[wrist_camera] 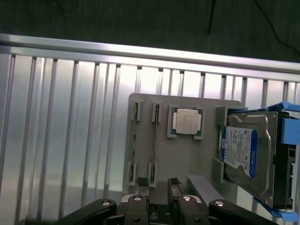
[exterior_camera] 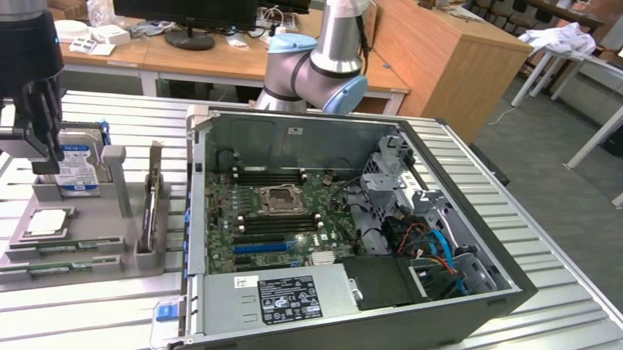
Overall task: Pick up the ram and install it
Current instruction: 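Pick up the ram and move it above insertion slot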
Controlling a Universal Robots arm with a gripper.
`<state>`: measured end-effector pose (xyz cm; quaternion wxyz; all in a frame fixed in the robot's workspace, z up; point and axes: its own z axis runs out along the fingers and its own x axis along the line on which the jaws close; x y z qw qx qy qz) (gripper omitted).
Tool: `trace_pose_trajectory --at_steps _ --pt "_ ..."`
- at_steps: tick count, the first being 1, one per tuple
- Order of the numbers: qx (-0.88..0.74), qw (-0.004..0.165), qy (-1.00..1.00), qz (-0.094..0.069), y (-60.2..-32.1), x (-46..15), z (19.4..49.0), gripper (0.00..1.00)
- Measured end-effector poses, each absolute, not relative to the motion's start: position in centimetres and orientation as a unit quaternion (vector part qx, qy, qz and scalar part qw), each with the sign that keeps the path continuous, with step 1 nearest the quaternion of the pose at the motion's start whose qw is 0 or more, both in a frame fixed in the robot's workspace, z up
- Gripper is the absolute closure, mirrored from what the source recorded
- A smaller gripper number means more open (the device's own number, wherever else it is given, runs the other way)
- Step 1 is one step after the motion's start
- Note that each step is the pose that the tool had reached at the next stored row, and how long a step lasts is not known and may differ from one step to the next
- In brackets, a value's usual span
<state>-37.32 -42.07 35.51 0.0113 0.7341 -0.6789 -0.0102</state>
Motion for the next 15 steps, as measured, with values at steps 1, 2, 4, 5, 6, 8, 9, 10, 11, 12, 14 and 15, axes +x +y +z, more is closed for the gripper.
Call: trace_pose_trajectory --at_steps 1,2,4,5,6,8,9,10,11,12,14,15 --pt "0.734 0.011 -0.679 -0.010 -42.1 -37.3 35.4 0.70" --pt "0.734 0.011 -0.679 -0.010 -42.1 -37.3 35.3 0.70" --pt "0.734 0.011 -0.679 -0.010 -42.1 -37.3 35.1 0.70" --pt "0.734 0.011 -0.679 -0.010 -42.1 -37.3 35.0 0.70" --pt "0.734 0.011 -0.679 -0.010 -42.1 -37.3 34.9 0.70" --pt "0.734 0.011 -0.679 -0.011 -42.1 -37.3 34.7 0.70" --pt "0.734 0.011 -0.679 -0.011 -42.1 -37.3 34.6 0.70" --pt "0.734 0.011 -0.679 -0.011 -42.1 -37.3 34.5 0.70" --pt "0.734 0.011 -0.679 -0.011 -42.1 -37.3 34.4 0.70" --pt "0.734 0.011 -0.679 -0.011 -42.1 -37.3 34.3 0.70" --pt "0.734 0.011 -0.679 -0.011 -42.1 -37.3 34.1 0.70" --pt "0.734 0.011 -0.679 -0.011 -42.1 -37.3 34.0 0.70"
